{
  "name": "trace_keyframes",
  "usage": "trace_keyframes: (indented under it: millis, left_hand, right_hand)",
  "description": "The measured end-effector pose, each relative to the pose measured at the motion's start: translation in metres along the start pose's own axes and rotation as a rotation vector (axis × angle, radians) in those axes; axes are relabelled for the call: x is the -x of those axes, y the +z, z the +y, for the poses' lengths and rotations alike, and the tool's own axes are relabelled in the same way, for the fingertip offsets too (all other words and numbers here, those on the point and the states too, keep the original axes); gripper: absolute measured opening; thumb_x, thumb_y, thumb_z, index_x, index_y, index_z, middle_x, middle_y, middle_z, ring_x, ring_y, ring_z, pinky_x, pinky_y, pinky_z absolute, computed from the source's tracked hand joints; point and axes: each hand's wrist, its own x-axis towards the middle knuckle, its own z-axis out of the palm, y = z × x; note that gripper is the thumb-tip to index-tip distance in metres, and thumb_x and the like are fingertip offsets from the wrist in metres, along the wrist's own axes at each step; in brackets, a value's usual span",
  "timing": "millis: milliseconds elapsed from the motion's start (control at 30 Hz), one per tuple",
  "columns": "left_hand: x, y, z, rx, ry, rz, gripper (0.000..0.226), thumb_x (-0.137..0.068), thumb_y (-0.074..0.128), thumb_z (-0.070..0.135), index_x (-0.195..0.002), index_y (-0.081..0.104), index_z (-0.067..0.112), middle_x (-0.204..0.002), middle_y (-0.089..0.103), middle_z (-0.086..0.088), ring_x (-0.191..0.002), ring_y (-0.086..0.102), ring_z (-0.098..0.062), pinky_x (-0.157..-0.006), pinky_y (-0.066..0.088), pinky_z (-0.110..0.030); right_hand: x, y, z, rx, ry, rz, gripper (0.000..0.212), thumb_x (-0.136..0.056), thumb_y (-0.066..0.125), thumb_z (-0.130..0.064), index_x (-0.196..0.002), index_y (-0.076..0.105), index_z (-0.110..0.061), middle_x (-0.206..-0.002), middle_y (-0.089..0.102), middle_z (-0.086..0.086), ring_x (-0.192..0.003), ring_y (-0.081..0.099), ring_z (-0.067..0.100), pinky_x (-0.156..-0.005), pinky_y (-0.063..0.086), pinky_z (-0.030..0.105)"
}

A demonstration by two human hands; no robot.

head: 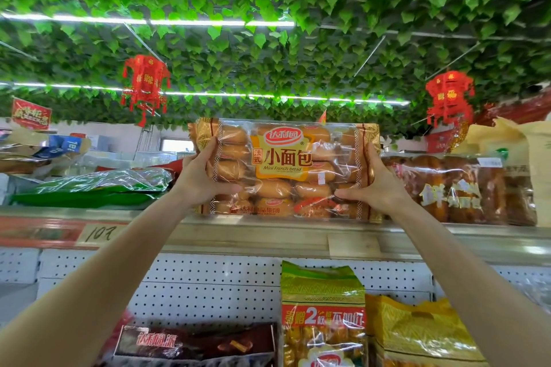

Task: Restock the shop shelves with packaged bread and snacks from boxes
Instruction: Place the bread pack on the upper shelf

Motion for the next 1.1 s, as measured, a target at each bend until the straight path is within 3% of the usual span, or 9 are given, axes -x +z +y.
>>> trace_keyframes:
  millis: [200, 500, 600, 733, 867, 1033, 1100]
  left_hand:
    - [-0.001, -0.003, -0.003, 0.055, -0.008, -0.026, 0.153, -0.019, 0.086, 0.062, -0.152, 0.013, 0.040, -0.154, 0.027, -0.006, -0.137, 0.036, -0.029, -0.113, 0.034, -0.050]
    - [0.008, -0.004, 0.004, 0.051, 0.038, 0.012, 0.126, -0.052, 0.087, 0.043, -0.154, 0.013, 0.032, -0.158, 0.013, -0.008, -0.144, 0.022, -0.028, -0.117, 0.026, -0.049]
    - [0.009, -0.003, 0.002, 0.071, 0.059, 0.022, 0.131, -0.043, 0.083, 0.054, -0.153, 0.015, 0.034, -0.156, 0.021, -0.007, -0.141, 0.030, -0.027, -0.115, 0.031, -0.048]
    - [0.013, -0.002, 0.002, 0.107, 0.040, -0.008, 0.132, -0.040, 0.078, 0.072, -0.151, 0.013, 0.042, -0.155, 0.031, -0.005, -0.138, 0.037, -0.026, -0.113, 0.034, -0.048]
    - [0.007, 0.001, 0.002, 0.051, 0.036, -0.015, 0.110, -0.069, 0.077, 0.048, -0.154, 0.009, 0.034, -0.156, 0.031, -0.002, -0.140, 0.035, -0.027, -0.114, 0.032, -0.045]
    - [0.001, -0.001, 0.002, -0.016, -0.005, -0.024, 0.129, -0.041, 0.070, 0.076, -0.150, 0.009, 0.047, -0.156, 0.029, -0.012, -0.136, 0.038, -0.033, -0.112, 0.034, -0.050]
    - [-0.003, 0.000, 0.003, -0.032, -0.021, -0.026, 0.129, -0.038, 0.068, 0.077, -0.150, 0.009, 0.047, -0.155, 0.030, -0.010, -0.136, 0.038, -0.033, -0.113, 0.033, -0.050]
  right_hand:
    - [0.002, 0.000, -0.001, -0.010, 0.000, 0.020, 0.136, -0.057, 0.091, -0.040, -0.152, -0.007, -0.040, -0.153, 0.033, 0.009, -0.137, 0.036, 0.031, -0.113, 0.031, 0.049]
    - [0.007, -0.001, -0.006, -0.041, -0.034, 0.064, 0.129, -0.064, 0.088, -0.036, -0.154, -0.004, -0.033, -0.156, 0.026, 0.008, -0.141, 0.030, 0.029, -0.116, 0.027, 0.043]
    - [0.011, -0.002, -0.010, -0.056, -0.045, 0.073, 0.125, -0.065, 0.086, -0.038, -0.154, -0.002, -0.034, -0.159, 0.022, 0.006, -0.144, 0.026, 0.027, -0.116, 0.024, 0.043]
    - [0.016, -0.002, -0.011, -0.051, -0.067, 0.056, 0.114, -0.074, 0.081, -0.037, -0.154, 0.000, -0.031, -0.156, 0.030, 0.000, -0.142, 0.030, 0.025, -0.112, 0.028, 0.039]
    - [0.012, -0.003, -0.010, -0.015, -0.054, 0.039, 0.111, -0.074, 0.079, -0.044, -0.154, 0.004, -0.032, -0.151, 0.040, -0.002, -0.135, 0.041, 0.025, -0.109, 0.034, 0.041]
    - [0.002, -0.005, -0.010, 0.029, -0.037, -0.004, 0.114, -0.070, 0.078, -0.051, -0.154, 0.003, -0.032, -0.155, 0.034, -0.002, -0.139, 0.037, 0.025, -0.114, 0.031, 0.043]
    - [-0.003, -0.006, -0.010, 0.034, -0.027, -0.025, 0.112, -0.071, 0.078, -0.049, -0.154, 0.004, -0.030, -0.156, 0.030, -0.002, -0.141, 0.034, 0.024, -0.115, 0.029, 0.042]
